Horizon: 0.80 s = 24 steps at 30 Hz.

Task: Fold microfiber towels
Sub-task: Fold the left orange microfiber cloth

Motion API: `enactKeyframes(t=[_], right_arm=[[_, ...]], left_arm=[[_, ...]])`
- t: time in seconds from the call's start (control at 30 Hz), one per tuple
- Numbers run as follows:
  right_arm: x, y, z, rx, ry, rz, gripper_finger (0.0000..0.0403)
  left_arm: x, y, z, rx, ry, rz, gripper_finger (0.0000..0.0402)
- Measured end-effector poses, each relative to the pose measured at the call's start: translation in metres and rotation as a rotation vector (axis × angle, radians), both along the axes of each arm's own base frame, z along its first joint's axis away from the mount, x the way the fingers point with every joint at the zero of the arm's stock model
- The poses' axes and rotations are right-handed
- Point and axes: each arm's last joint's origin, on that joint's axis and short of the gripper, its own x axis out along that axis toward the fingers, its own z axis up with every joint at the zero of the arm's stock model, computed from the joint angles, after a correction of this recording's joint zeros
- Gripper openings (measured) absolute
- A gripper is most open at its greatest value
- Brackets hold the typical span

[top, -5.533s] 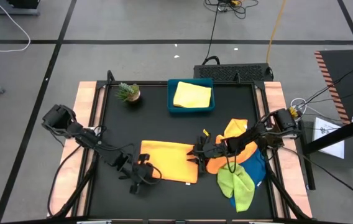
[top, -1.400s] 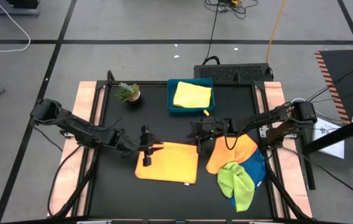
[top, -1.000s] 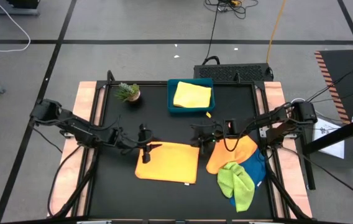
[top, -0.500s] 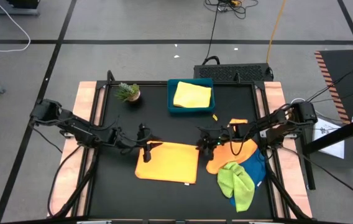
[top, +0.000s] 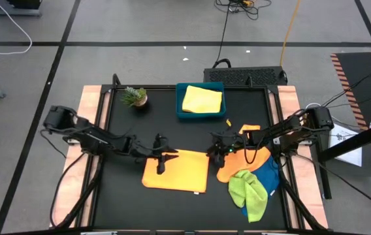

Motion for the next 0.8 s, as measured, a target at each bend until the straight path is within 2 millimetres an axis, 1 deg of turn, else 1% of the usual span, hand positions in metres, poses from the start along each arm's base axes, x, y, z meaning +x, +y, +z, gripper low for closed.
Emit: enactKeyframes(t=[0.17,0.3,0.37,0.5,0.63,0.73,0.8], right_arm=[[0.0,0.0,0.0,0.027,0.007,-0.017,0.0128],[0.0,0.005,0.0,0.024,0.004,-0.003,0.0128],[0.0,0.008,0.0,0.027,0.0,0.008,0.0128],[0.0,0.013,0.0,0.026,0.0,0.027,0.0128],[-0.001,0.013,0.0,0.01,0.006,0.008,0.0128],[-0.001,0.013,0.0,0.002,0.005,0.0,0.0128],[-0.001,0.012,0.0,-0.019,0.007,-0.024,0.0128]], left_arm=[[0.024,0.004,-0.008,-0.022,0.052,-0.049,0.0093],[0.041,0.007,-0.014,-0.025,0.073,-0.087,0.0094],[0.049,0.008,-0.016,-0.031,0.077,-0.099,0.0103],[0.059,0.008,-0.017,-0.025,0.074,-0.105,0.0149],[0.064,0.007,-0.014,0.003,0.083,-0.119,0.0203],[0.067,0.007,-0.011,0.005,0.075,-0.119,0.0229],[0.068,0.007,-0.01,0.005,0.073,-0.12,0.0238]])
